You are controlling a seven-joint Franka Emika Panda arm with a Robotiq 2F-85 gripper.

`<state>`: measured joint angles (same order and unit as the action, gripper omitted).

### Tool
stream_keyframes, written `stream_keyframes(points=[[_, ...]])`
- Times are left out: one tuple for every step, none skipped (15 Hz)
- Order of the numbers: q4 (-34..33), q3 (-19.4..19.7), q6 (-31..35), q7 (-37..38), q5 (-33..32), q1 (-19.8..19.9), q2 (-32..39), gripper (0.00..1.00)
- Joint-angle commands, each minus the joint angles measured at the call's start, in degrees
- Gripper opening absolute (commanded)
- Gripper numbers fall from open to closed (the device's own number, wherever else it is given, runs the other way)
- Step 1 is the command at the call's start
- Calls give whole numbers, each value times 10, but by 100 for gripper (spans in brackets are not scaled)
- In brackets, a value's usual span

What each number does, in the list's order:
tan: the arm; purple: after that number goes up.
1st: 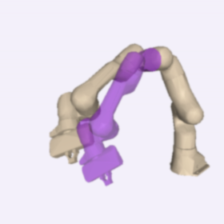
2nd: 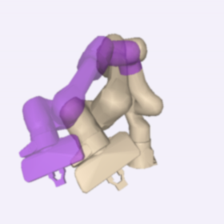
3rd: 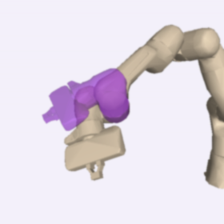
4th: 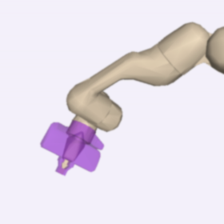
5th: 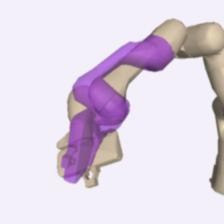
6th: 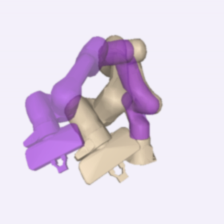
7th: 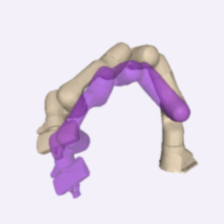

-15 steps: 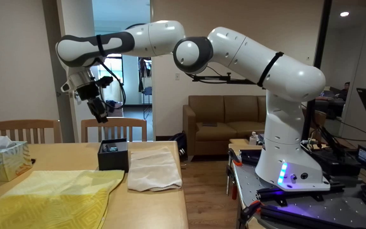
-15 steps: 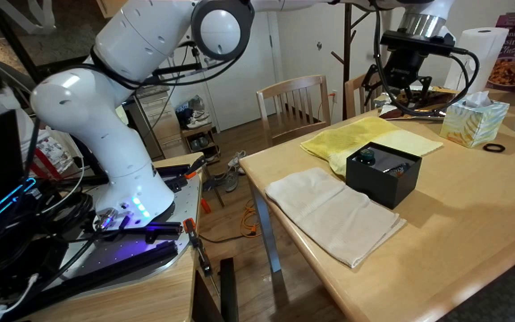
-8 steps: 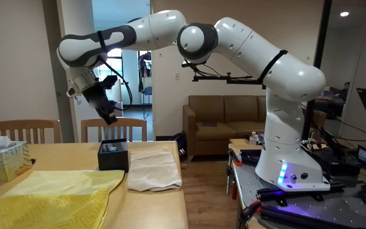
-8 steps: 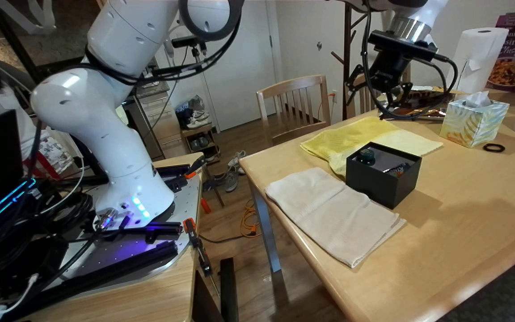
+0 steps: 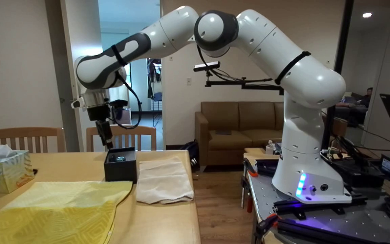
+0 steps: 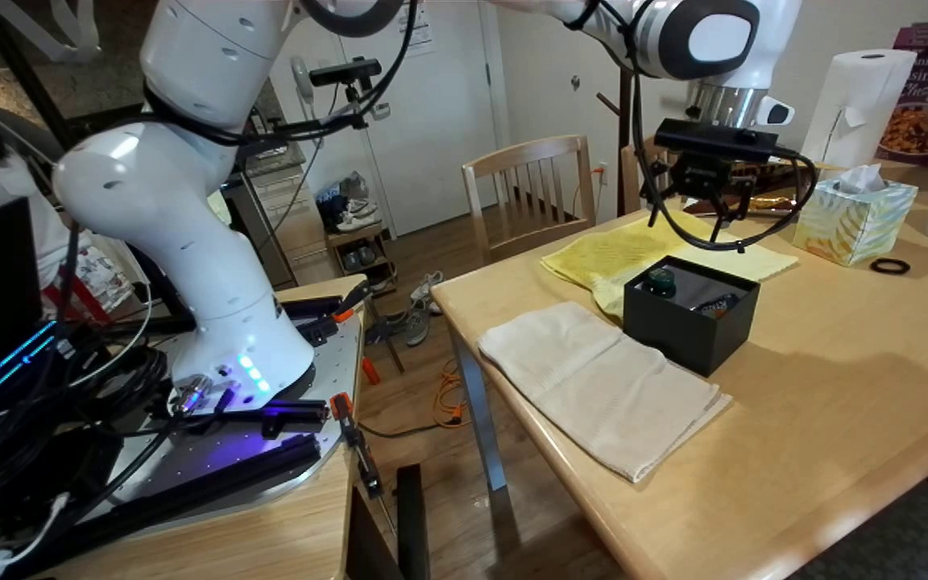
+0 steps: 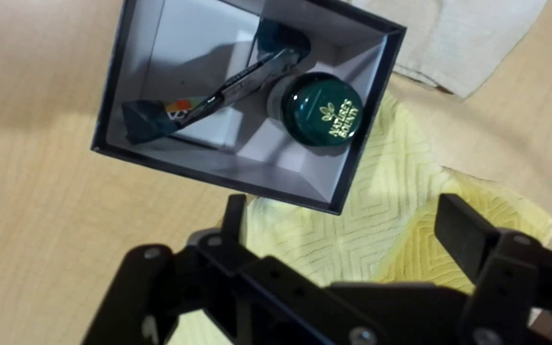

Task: Pick the bottle and put it in the box, then pick the box and put it on the cloth

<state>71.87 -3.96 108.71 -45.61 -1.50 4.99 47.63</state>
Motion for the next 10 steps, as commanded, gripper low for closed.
stream_keyframes(points=[[24,-4,29,7,-3,4,-9,100],[36,-4,38,9,-4,4,-12,100],[35,-4,37,9,-4,4,-12,100],[34,-4,37,9,-4,3,-11,100],[32,-4,37,9,-4,3,-10,100],[41,0,45,13,-10,0,-17,100],[46,3,53,22,-12,-2,-21,100],[54,5,67,29,-15,-4,-26,100],[63,7,83,33,-16,-4,-30,100],[75,10,104,43,-16,-3,-35,100]])
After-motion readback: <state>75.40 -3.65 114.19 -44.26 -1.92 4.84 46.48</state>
